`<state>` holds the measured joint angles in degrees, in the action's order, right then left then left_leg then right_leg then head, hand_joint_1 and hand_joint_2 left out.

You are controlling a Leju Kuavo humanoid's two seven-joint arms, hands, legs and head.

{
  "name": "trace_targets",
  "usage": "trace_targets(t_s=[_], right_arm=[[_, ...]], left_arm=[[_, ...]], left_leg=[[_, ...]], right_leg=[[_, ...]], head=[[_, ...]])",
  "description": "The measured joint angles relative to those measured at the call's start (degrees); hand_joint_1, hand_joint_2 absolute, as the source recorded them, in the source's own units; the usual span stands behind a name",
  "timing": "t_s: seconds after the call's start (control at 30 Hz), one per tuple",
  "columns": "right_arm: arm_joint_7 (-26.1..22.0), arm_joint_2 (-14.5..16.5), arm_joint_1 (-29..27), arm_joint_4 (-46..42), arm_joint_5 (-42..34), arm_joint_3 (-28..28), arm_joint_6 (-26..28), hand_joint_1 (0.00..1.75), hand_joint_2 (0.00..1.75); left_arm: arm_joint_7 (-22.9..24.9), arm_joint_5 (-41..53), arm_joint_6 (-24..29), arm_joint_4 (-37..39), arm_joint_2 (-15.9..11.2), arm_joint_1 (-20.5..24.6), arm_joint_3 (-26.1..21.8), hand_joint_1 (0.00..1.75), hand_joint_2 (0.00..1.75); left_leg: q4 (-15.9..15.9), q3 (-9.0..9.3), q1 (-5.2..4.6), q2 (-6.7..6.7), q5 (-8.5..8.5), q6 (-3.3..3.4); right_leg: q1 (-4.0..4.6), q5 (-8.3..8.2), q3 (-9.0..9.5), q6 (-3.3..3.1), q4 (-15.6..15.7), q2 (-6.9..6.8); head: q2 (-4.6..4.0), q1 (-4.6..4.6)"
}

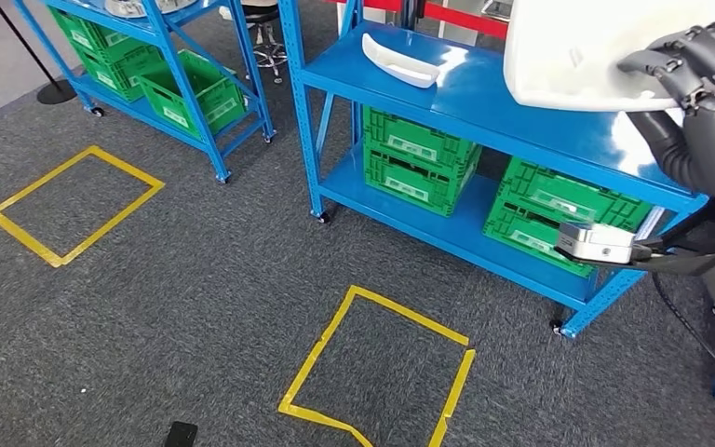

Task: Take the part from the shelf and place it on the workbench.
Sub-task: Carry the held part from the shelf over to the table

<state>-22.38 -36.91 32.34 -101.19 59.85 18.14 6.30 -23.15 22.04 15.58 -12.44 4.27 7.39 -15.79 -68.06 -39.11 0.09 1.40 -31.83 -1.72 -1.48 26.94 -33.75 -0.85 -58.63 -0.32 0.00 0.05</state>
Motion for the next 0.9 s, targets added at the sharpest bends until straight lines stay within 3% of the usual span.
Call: trace_targets(t_s=[0.07,0.1,0.13,0.17,0.23,0.3,0.37,0.43,0.5,0.57,0.6,0.63,0.67,0.73,0.8,0.87,0.9], right_arm=[[-0.43,-0.02,0.28,-0.08,-0.64,-0.02,-0.52,1.75,1.75],[-0.8,0.01,0.75,-0.07,-1.2,0.01,-0.95,1.75,1.75],[-1.18,0.11,1.58,-0.07,-1.75,0.07,-1.42,1.75,1.75],[-1.5,0.34,2.69,-0.05,-2.18,0.22,-1.86,1.75,1.75],[-1.86,1.27,5.23,0.02,-2.43,0.94,-2.66,1.75,1.75],[-1.94,2.57,7.51,0.27,-2.01,2.29,-3.09,1.75,1.75],[-1.87,4.1,9.3,0.78,-1.26,3.92,-3.07,1.75,1.75],[-1.61,5.6,10.63,1.62,-0.27,5.51,-2.55,1.75,1.75],[-1.13,6.62,11.35,2.74,0.82,6.89,-1.7,1.75,1.75],[-0.69,7.15,11.31,3.78,1.63,7.93,-0.87,1.75,1.75],[-0.6,7.28,11.17,4.12,1.82,8.32,-0.56,1.75,1.75],[-0.57,7.34,11.07,4.34,1.93,8.6,-0.32,1.75,1.75],[-0.57,7.36,11.03,4.43,1.93,8.76,-0.16,1.75,1.75],[-0.6,7.03,10.93,4.38,1.7,8.85,-0.02,1.75,1.75],[-0.65,5.99,10.42,3.98,1.02,8.69,0.04,1.75,1.75],[-0.79,4.84,9.76,3.17,0.13,8.3,0.14,1.75,1.75],[-0.86,4.42,9.5,2.74,-0.31,8.07,0.18,1.75,1.75]], left_arm=[[-0.04,-0.2,0.0,0.0,-0.02,0.01,-0.06,0.0,1.75],[-0.09,-0.36,-0.01,0.0,-0.07,-0.06,-0.14,0.0,1.75],[-0.2,-0.58,-0.08,0.0,-0.15,-0.13,-0.31,0.0,1.75],[-0.37,-0.79,-0.25,-0.01,-0.28,-0.17,-0.53,0.0,1.75],[-0.79,-1.22,-0.74,-0.02,-0.57,-0.13,-1.07,0.0,1.75],[-1.09,-1.6,-1.03,-0.03,-0.79,-0.15,-1.52,0.0,1.75],[-1.18,-1.87,-1.04,-0.02,-1.02,-0.37,-1.97,0.0,1.75],[-1.22,-2.1,-1.02,-0.01,-1.16,-0.57,-2.48,0.0,1.75],[-1.25,-2.12,-1.01,0.02,-1.2,-0.7,-2.87,0.0,1.75],[-1.15,-1.8,-1.01,0.11,-1.24,-1.09,-3.08,0.0,1.75],[-1.03,-1.55,-1.02,0.17,-1.25,-1.44,-3.14,0.0,1.75],[-0.88,-1.28,-1.03,0.25,-1.26,-1.84,-3.18,0.0,1.75],[-0.73,-1.01,-1.04,0.32,-1.25,-2.27,-3.2,0.0,1.75],[-0.6,-0.33,-1.11,0.46,-1.2,-3.03,-3.2,0.0,1.75],[-0.68,0.39,-1.19,0.62,-1.16,-3.74,-3.2,0.0,1.75],[-0.64,1.1,-1.2,0.84,-1.18,-4.58,-3.2,0.0,1.75],[-0.5,1.43,-1.21,0.96,-1.18,-4.97,-3.2,0.0,1.75]], left_leg=[[-6.64,-3.12,0.24,-0.89,-2.53,-0.41],[-7.35,-3.41,0.33,-1.01,-2.29,-0.54],[-5.47,-2.38,0.39,-1.27,-0.96,-0.61],[-1.67,-0.31,0.42,-2.01,0.95,-0.6],[6.35,3.79,0.25,-4.81,3.84,-0.16],[9.21,4.9,0.02,-5.92,4.58,0.53],[9.41,4.8,0.09,-4.43,5.03,1.27],[9.82,5.02,0.32,-3.02,5.63,2.05],[9.94,4.97,0.4,-1.54,6.04,2.53],[9.78,4.71,0.25,0.16,6.13,2.67],[9.63,4.61,0.17,1.08,6.13,2.68],[9.45,4.55,0.12,2.0,6.11,2.66],[9.26,4.52,0.11,2.88,6.06,2.59],[8.9,4.34,0.16,4.51,5.96,2.25],[8.87,3.95,0.32,5.95,6.1,1.57],[9.19,3.64,0.44,7.1,6.38,0.76],[9.05,3.46,0.34,6.47,6.24,0.47]], right_leg=[[0.07,0.05,-0.01,-0.07,-0.02,-1.61],[0.07,0.07,-0.01,-0.06,-0.03,-2.42],[0.04,0.11,0.01,-0.03,-0.06,-3.21],[0.01,0.17,0.07,0.07,-0.11,-3.94],[0.21,0.39,0.24,0.51,-0.3,-5.16],[0.49,0.52,0.5,1.21,-0.31,-6.21],[0.42,0.58,0.84,1.97,-0.06,-7.04],[0.14,2.05,0.33,2.49,-1.74,-4.8],[0.02,5.58,-2.42,2.66,-8.0,-1.24],[0.12,8.18,-5.92,2.59,-15.07,-0.08],[0.17,8.01,-6.69,2.46,-16.28,0.05],[0.22,6.7,-6.31,2.28,-15.07,0.19],[0.24,4.63,-4.9,2.06,-11.8,0.64],[0.2,1.4,-1.49,1.6,-4.22,2.92],[0.36,0.71,-0.09,1.29,-0.99,4.12],[0.47,0.6,0.06,0.87,-0.69,3.02],[0.4,0.47,0.28,0.55,-0.41,2.38]], head=[[0.0,0.01],[0.0,0.01],[0.0,0.02],[0.0,0.01],[0.0,0.03],[0.0,0.08],[0.0,0.09],[0.0,0.14],[0.0,0.25],[0.0,0.31],[0.0,0.31],[0.0,0.31],[0.0,0.32],[0.0,0.32],[0.0,0.31],[0.0,0.29],[0.0,0.3]])
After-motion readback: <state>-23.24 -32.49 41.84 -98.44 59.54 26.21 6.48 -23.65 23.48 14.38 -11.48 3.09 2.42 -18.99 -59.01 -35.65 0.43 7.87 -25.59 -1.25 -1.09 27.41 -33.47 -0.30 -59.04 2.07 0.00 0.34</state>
